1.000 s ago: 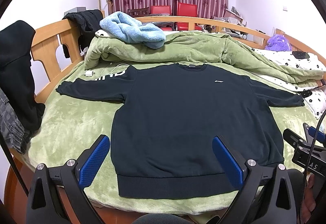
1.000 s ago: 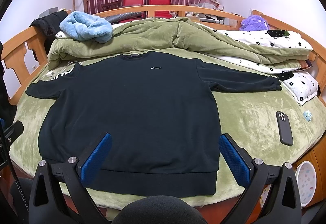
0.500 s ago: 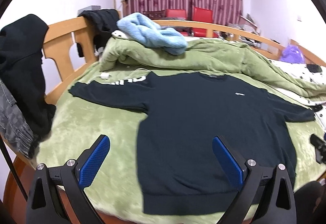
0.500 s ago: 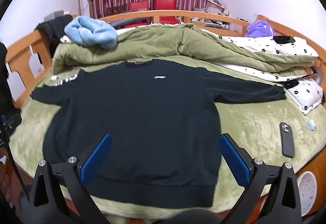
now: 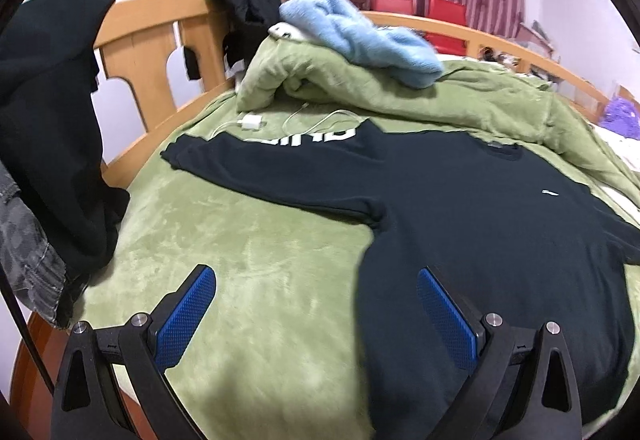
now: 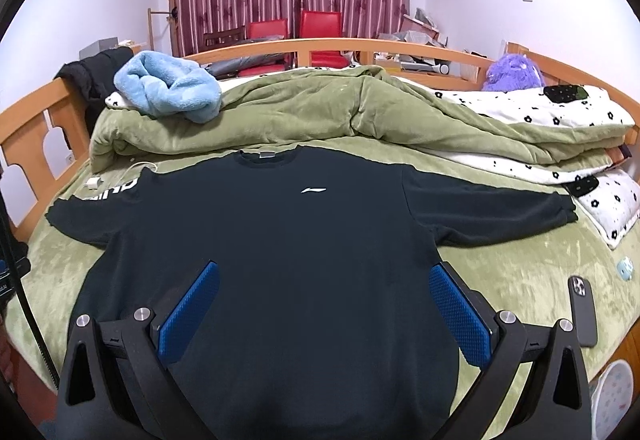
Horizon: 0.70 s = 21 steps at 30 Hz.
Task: Fold small clothes
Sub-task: 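Move the left tool to the sweatshirt sleeve cuff and close on it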
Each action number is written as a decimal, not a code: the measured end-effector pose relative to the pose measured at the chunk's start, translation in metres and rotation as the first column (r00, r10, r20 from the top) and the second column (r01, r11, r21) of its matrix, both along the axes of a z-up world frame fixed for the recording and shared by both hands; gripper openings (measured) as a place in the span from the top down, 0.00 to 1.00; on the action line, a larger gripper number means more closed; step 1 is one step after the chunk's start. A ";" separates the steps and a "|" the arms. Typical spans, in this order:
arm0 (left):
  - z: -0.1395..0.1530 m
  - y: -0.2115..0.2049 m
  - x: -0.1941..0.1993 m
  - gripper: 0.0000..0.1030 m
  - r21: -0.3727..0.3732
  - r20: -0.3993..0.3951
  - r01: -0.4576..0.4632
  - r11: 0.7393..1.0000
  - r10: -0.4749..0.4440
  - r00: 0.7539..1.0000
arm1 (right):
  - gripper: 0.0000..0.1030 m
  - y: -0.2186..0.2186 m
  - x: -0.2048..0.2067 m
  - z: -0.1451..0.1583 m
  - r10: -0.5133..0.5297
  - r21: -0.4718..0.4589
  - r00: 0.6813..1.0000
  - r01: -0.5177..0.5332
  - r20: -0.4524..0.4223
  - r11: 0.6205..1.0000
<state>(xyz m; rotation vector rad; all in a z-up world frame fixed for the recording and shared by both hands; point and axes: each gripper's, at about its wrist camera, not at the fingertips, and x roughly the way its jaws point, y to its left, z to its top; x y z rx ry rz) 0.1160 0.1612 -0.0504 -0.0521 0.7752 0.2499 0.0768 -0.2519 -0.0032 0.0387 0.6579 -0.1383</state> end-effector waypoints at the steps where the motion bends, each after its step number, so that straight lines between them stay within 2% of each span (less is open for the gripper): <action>1: -0.006 0.007 0.008 0.01 -0.002 -0.009 -0.012 1.000 0.012 1.000 | 0.00 0.000 0.006 -0.001 -0.006 -0.003 1.000 0.006 -0.003 1.000; 9: -0.056 0.060 0.064 0.01 -0.019 -0.076 -0.100 0.995 0.099 0.992 | 0.00 0.011 0.062 -0.024 -0.001 0.052 1.000 0.001 -0.007 0.999; 14: -0.078 0.098 0.101 0.02 -0.045 -0.090 -0.151 0.988 0.146 0.985 | 0.00 0.017 0.091 -0.044 0.037 0.072 0.999 -0.036 -0.004 0.997; 18: -0.087 0.122 0.132 0.06 -0.031 -0.090 -0.184 0.983 0.180 0.979 | 0.00 0.022 0.115 -0.062 0.062 0.077 0.998 -0.059 -0.024 0.995; 21: -0.092 0.137 0.155 0.07 0.014 -0.077 -0.199 0.980 0.200 0.977 | 0.00 0.024 0.128 -0.072 0.073 0.075 0.997 -0.070 -0.039 0.995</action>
